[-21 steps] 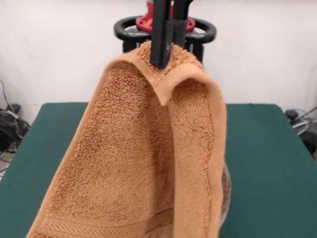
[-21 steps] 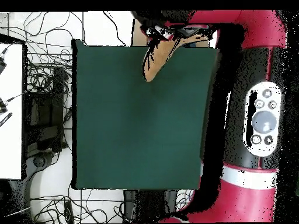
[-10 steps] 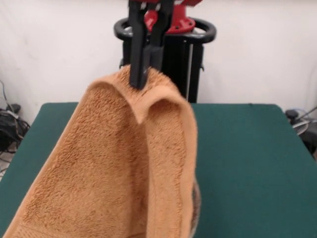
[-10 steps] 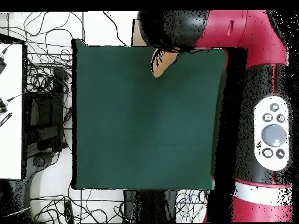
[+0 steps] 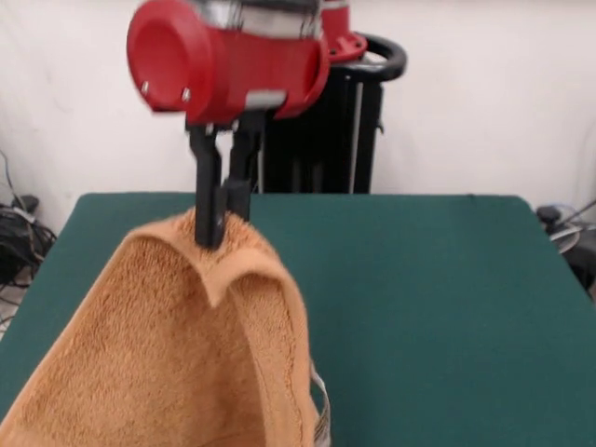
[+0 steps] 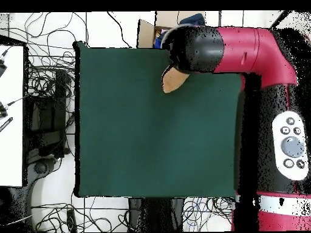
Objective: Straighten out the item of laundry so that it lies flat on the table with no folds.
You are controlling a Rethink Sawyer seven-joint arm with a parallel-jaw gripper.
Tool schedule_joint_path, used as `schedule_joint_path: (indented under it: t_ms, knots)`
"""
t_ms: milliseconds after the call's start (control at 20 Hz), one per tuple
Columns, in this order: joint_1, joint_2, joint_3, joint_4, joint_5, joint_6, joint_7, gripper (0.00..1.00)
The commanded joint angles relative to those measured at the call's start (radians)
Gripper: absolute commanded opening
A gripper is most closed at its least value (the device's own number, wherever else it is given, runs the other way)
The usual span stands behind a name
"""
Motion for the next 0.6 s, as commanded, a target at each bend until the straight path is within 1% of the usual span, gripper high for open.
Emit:
schedule_joint_path:
  t_ms: [50, 150, 300, 600]
  knots:
    - [-0.038, 0.011, -0.044, 0.309, 0.001, -0.181, 0.172, 0.00]
    - [-0.047, 0.014, -0.059, 0.363, -0.005, -0.246, 0.214, 0.00]
    - [-0.041, 0.018, -0.088, 0.412, -0.013, -0.326, 0.271, 0.00]
    - [-0.013, -0.003, -0.167, 0.489, 0.004, -0.407, 0.328, 0.00]
